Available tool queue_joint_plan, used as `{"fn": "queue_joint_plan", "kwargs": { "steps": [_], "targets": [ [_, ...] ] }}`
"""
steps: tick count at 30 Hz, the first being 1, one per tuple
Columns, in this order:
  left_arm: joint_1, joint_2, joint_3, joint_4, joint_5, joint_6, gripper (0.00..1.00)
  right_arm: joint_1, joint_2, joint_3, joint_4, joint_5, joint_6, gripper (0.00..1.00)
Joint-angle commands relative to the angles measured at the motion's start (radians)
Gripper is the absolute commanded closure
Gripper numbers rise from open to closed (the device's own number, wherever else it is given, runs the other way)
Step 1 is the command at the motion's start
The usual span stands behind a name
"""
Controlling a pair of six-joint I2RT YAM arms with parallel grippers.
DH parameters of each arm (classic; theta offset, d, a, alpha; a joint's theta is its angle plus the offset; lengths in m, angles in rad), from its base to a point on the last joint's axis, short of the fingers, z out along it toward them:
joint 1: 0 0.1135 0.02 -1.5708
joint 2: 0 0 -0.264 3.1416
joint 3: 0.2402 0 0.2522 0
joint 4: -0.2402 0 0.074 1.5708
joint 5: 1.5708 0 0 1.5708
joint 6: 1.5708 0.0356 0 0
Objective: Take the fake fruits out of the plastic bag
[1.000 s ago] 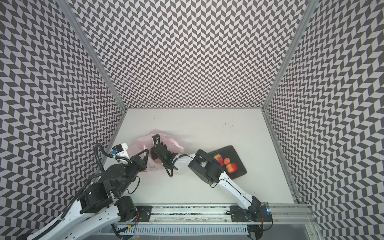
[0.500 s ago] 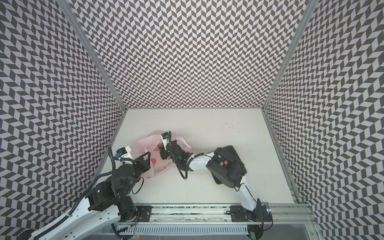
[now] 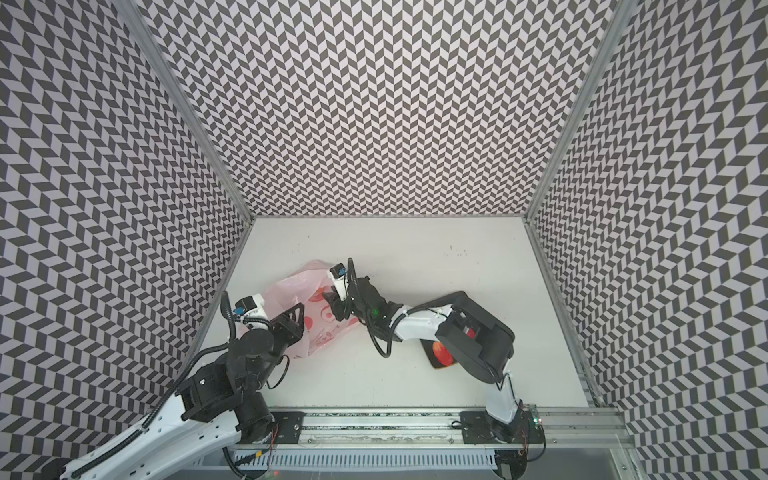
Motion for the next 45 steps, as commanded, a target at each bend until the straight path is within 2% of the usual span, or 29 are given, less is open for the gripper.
{"fn": "queue_joint_plan", "kwargs": {
  "steps": [1,5,7,9,11,13,16,18,21,24,26,31,36,41,45],
  "targets": [
    [-0.004,0.006,0.060,0.021,0.016,0.117,0.44,0.004,0.080,0.057,-0.023,-0.054,-0.004,0.64],
    [-0.003,0.085,0.191,-0.039,0.001,0.229,0.22,0.002,0.135,0.095,-0.042,-0.057,0.019,0.62],
    [-0.002,0.128,0.268,-0.075,-0.002,0.273,0.15,-0.001,0.160,0.112,-0.052,-0.054,0.028,0.61],
    [-0.001,0.185,0.341,-0.114,0.007,0.321,0.01,-0.006,0.182,0.134,-0.070,-0.046,0.039,0.60],
    [0.009,0.246,0.405,-0.162,-0.004,0.332,0.00,-0.011,0.191,0.143,-0.076,-0.041,0.048,0.60],
    [0.067,0.313,0.464,-0.217,0.006,0.318,0.00,-0.018,0.190,0.142,-0.076,-0.036,0.059,0.59],
    [0.273,0.410,0.536,-0.261,0.177,0.321,0.00,-0.027,0.184,0.134,-0.073,-0.043,0.076,0.58],
    [0.453,0.463,0.553,-0.275,0.300,0.308,0.01,-0.029,0.176,0.122,-0.068,-0.048,0.080,0.58],
    [0.658,0.493,0.531,-0.258,0.370,0.265,0.00,-0.028,0.158,0.108,-0.060,-0.048,0.080,0.57],
    [0.872,0.515,0.492,-0.233,0.503,0.206,0.00,-0.029,0.147,0.104,-0.060,-0.048,0.079,0.57],
    [0.981,0.539,0.466,-0.244,0.561,0.138,0.00,-0.029,0.144,0.105,-0.061,-0.049,0.080,0.56],
    [1.065,0.589,0.425,-0.332,0.526,-0.030,0.00,-0.030,0.141,0.107,-0.064,-0.053,0.078,0.55],
    [1.134,0.573,0.324,-0.389,0.491,-0.154,0.00,-0.029,0.147,0.119,-0.080,-0.055,0.083,0.55],
    [1.162,0.584,0.235,-0.329,0.565,-0.207,0.02,-0.028,0.135,0.115,-0.092,-0.061,0.085,0.55],
    [1.172,0.616,0.203,-0.214,0.600,-0.184,0.10,-0.029,0.130,0.109,-0.097,-0.061,0.085,0.55]
  ]
}}
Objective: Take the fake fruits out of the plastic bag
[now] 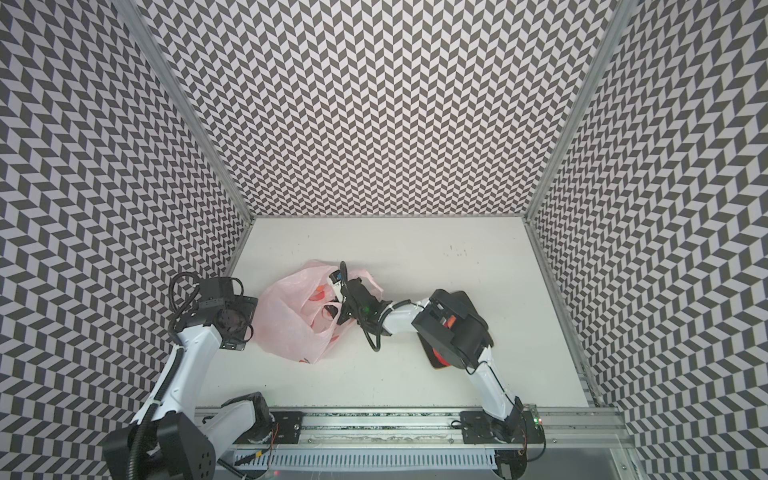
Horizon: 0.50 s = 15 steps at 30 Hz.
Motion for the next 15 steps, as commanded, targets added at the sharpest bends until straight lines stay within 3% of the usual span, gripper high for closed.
{"fn": "queue_joint_plan", "kwargs": {
  "steps": [1,3,7,9,15],
  "targets": [
    [0.011,0.027,-0.013,0.128,0.041,-0.013,0.15,-0.001,-0.052,-0.007,0.019,-0.011,0.009,0.55],
    [0.014,0.046,-0.014,0.180,0.060,0.008,0.31,-0.002,-0.052,-0.007,0.016,-0.010,0.005,0.55],
    [0.008,0.044,-0.006,0.241,0.084,0.049,0.80,-0.005,-0.055,-0.006,0.010,-0.004,0.005,0.55],
    [-0.008,0.027,0.009,0.239,0.071,0.074,0.96,-0.008,-0.060,-0.006,0.006,-0.004,0.005,0.55],
    [-0.199,-0.115,0.070,0.280,-0.004,0.170,1.00,-0.028,-0.109,-0.016,-0.006,0.000,0.009,0.51]
  ]
}}
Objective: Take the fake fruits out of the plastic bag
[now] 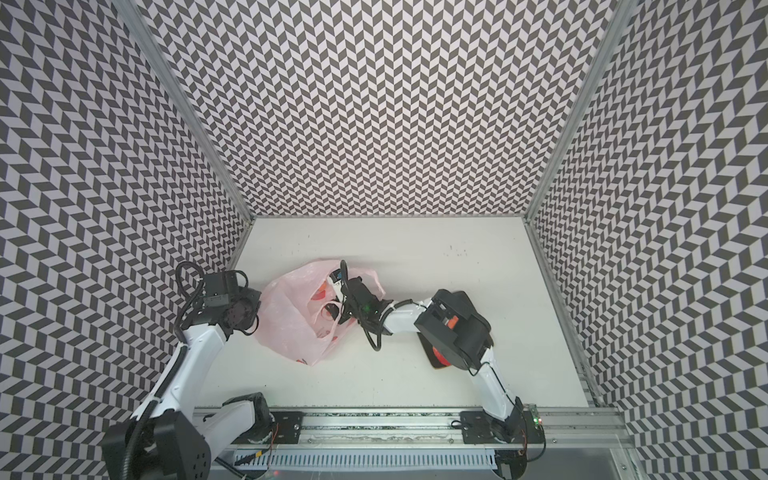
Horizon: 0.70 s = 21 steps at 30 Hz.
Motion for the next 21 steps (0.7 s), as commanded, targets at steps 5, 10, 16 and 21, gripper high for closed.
{"fn": "queue_joint_plan", "kwargs": {
  "steps": [5,10,16,21],
  "targets": [
    [-0.227,-0.150,0.104,0.028,-0.069,0.135,1.00,-0.027,-0.122,-0.027,0.002,-0.012,0.015,0.46],
    [-0.378,-0.189,0.151,0.056,-0.115,0.221,1.00,-0.036,-0.201,-0.104,-0.013,0.012,0.007,0.41],
    [-0.453,-0.192,0.144,0.110,-0.105,0.273,1.00,-0.046,-0.235,-0.162,-0.018,0.017,0.015,0.38],
    [-0.485,-0.217,0.133,0.189,-0.051,0.309,1.00,-0.046,-0.229,-0.166,-0.021,0.019,0.023,0.37]
  ]
}}
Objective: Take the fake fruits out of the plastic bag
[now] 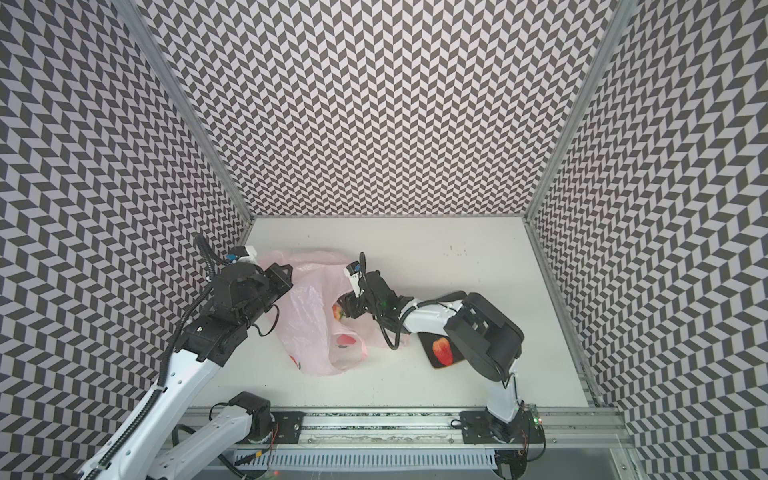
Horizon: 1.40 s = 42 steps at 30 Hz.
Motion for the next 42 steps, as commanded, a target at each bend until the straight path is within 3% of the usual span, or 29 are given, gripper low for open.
{"fn": "queue_joint_plan", "kwargs": {
  "steps": [1,5,9,14,27,35,42],
  "targets": [
    [-0.039,-0.039,0.009,0.084,0.005,0.068,1.00,-0.003,-0.023,-0.009,0.025,0.012,0.010,0.36],
    [-0.050,-0.063,-0.014,0.026,-0.077,0.041,1.00,-0.004,-0.020,-0.006,0.024,0.011,0.010,0.34],
    [-0.028,-0.068,-0.098,-0.004,-0.110,-0.077,1.00,-0.003,-0.009,-0.007,0.013,-0.021,0.004,0.29],
    [0.018,-0.068,-0.190,0.028,-0.040,-0.138,1.00,-0.001,0.041,-0.002,-0.003,-0.091,-0.037,0.24],
    [0.062,-0.064,-0.227,0.012,-0.002,-0.125,1.00,0.024,0.172,0.115,-0.075,-0.154,-0.161,0.23],
    [0.067,-0.066,-0.236,0.010,-0.004,-0.125,1.00,0.026,0.205,0.132,-0.089,-0.117,-0.177,0.31],
    [0.071,-0.055,-0.228,-0.016,-0.023,-0.142,1.00,0.027,0.196,0.155,-0.122,-0.109,-0.205,0.48]
  ]
}}
